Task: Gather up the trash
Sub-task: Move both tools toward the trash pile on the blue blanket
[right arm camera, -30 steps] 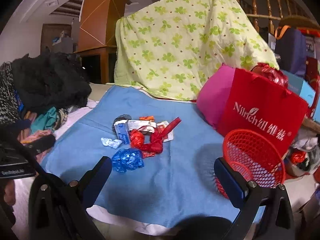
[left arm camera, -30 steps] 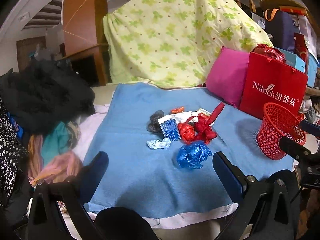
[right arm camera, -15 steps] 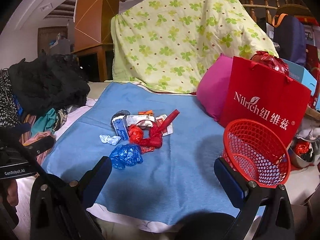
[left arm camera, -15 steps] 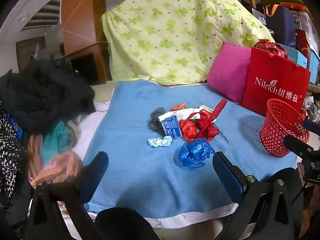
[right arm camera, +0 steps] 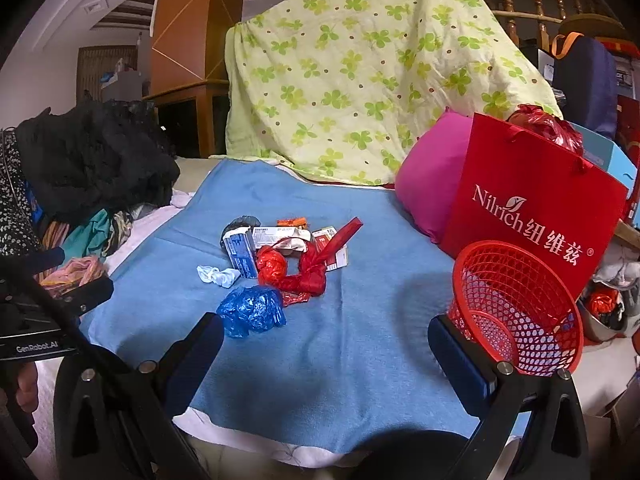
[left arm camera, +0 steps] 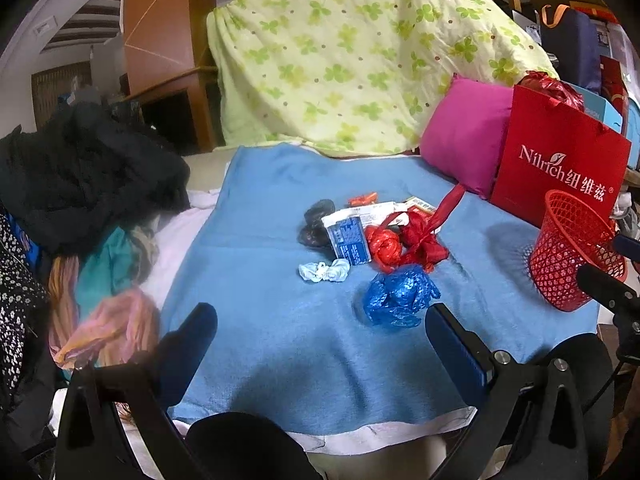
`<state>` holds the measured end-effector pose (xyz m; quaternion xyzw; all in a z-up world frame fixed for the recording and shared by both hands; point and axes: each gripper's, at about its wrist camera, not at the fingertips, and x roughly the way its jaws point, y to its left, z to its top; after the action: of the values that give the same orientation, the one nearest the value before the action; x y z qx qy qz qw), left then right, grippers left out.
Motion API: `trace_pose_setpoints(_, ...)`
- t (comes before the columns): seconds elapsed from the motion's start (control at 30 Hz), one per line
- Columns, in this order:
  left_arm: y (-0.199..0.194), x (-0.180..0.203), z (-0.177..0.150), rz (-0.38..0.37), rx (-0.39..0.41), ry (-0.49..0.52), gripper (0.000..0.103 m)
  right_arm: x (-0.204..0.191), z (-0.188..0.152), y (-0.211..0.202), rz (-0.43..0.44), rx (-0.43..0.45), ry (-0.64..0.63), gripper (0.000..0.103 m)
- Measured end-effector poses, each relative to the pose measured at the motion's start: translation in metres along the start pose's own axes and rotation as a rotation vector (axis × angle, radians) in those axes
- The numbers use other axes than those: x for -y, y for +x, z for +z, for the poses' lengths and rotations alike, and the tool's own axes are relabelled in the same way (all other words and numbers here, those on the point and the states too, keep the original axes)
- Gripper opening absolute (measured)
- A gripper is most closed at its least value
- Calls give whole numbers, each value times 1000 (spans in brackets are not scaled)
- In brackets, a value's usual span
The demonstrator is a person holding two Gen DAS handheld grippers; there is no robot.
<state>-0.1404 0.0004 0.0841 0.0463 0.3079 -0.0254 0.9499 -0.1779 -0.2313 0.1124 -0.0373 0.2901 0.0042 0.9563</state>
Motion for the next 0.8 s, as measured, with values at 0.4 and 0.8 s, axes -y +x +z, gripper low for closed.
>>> trace_pose_setpoints(0.4,44,-18,-13,9,-72,-42,103,1,0,36,68,-19,6,103)
trace_pose_setpoints(0.8,98,-32,-23,47,-148,-38,103,8,-12,124,305,-155,134,103)
